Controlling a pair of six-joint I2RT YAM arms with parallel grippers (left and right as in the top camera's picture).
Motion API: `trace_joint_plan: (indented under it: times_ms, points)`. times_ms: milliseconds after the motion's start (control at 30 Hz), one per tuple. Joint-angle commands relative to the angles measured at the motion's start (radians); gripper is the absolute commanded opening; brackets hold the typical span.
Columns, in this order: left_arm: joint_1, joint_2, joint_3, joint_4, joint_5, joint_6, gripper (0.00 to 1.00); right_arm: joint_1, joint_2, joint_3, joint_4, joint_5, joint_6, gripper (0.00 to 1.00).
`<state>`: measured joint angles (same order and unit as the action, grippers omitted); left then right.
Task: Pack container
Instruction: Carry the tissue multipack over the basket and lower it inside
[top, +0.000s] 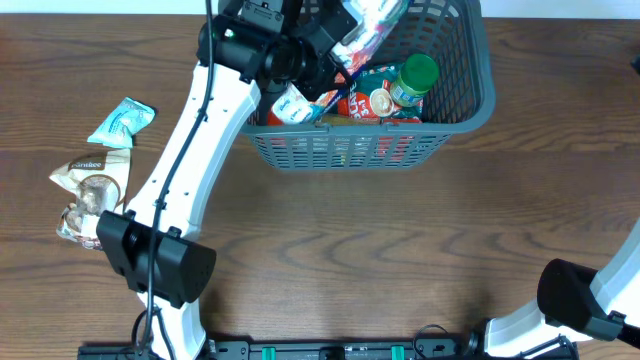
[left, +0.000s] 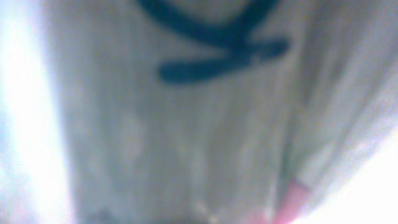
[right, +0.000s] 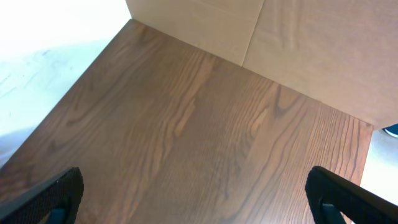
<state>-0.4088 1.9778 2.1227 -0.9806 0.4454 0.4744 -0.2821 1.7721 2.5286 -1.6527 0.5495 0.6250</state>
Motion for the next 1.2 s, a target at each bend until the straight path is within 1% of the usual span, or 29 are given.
trace_joint_plan:
  times_ms: [0, 233, 400, 600, 867, 1167]
  points:
    - [-0.002, 0.008, 0.017, -0.016, 0.014, 0.095, 0.06, -0.005, 0.002, -0.004, -0.001, 0.006, 0.018, 0.99]
    - [-0.002, 0.026, 0.016, -0.094, 0.014, 0.226, 0.06, -0.005, 0.002, -0.004, -0.001, 0.006, 0.017, 0.99]
    - [-0.002, 0.06, 0.014, -0.104, 0.015, 0.293, 0.06, -0.005, 0.002, -0.004, -0.001, 0.006, 0.017, 0.99]
    - [-0.002, 0.123, 0.014, -0.103, 0.015, 0.319, 0.06, -0.005, 0.002, -0.004, -0.001, 0.006, 0.017, 0.99]
    - [-0.002, 0.223, 0.014, -0.104, 0.015, 0.322, 0.06, -0.005, 0.002, -0.004, -0.001, 0.006, 0.018, 0.99]
    - [-0.002, 0.235, 0.014, -0.113, 0.015, 0.322, 0.06, -0.005, 0.002, -0.004, -0.001, 0.006, 0.018, 0.99]
